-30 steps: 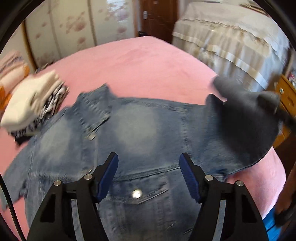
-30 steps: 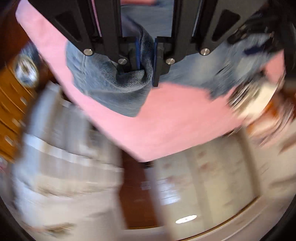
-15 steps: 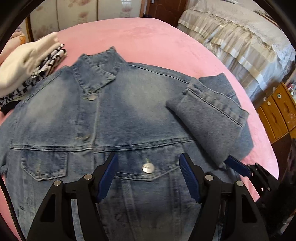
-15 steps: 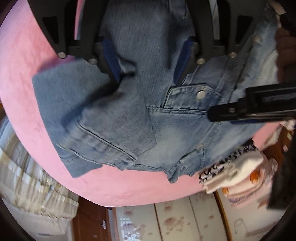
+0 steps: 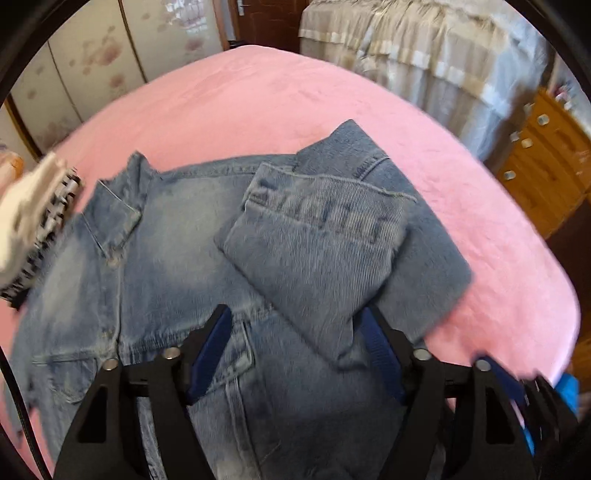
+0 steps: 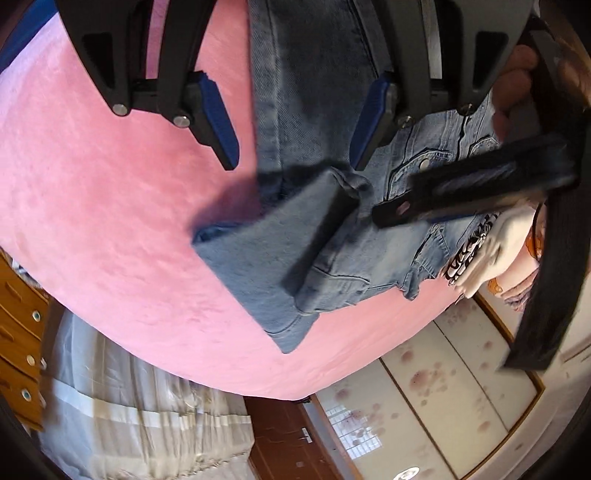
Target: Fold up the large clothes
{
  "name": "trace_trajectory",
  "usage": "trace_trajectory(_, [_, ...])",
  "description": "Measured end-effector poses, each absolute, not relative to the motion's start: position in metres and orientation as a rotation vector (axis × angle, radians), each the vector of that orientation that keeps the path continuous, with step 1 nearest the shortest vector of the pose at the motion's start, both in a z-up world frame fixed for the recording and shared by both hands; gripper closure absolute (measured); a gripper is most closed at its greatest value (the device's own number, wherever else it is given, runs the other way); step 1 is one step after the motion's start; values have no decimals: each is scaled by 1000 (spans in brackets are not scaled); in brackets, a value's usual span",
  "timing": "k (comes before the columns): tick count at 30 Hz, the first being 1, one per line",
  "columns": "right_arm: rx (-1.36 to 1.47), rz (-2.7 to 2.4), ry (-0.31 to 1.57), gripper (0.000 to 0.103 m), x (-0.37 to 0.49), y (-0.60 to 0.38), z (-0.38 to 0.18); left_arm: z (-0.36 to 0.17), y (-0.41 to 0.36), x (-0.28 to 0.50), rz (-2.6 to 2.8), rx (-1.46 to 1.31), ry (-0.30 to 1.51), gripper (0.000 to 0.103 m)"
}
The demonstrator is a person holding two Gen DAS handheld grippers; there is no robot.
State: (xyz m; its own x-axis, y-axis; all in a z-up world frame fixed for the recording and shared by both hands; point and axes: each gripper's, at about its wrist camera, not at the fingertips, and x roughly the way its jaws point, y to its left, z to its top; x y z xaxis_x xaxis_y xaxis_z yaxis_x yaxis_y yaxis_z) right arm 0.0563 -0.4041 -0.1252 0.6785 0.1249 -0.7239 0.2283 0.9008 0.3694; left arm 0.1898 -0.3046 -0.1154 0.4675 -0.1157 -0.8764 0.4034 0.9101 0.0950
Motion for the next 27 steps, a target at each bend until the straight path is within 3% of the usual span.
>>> trace_trajectory(5, [436,-73,848,41,53,-404,-130,-131,-329,210,-249,372,1090,28])
trace_trajectory(6, [434,-78,851,41,52,-405,-131,-133,-328,213,-253,368,1100,37])
trace_trajectory(7, [437,-78,851,41,52,-406,-131,-133,-326,216,-266,352,1104,54])
trace_trajectory(8, [442,-79,852,41,51,-407,-131,-131,-320,220,-300,313,1119,92])
trace_trajectory(16, [449,-70,840,41,47,-406,-127,-73,-213,238,-308,73,997,93])
trace_trajectory(19, [431,-54,846,41,49,-400,-126,-74,-155,238,-258,27,974,90])
trace_trajectory(21, [420,-46,853,41,51,-394,-126,-89,-124,238,-237,-8,1031,70])
trace_trajectory(27, [426,-22,882,41,60,-383,-131,-136,-36,222,-193,-240,1184,62])
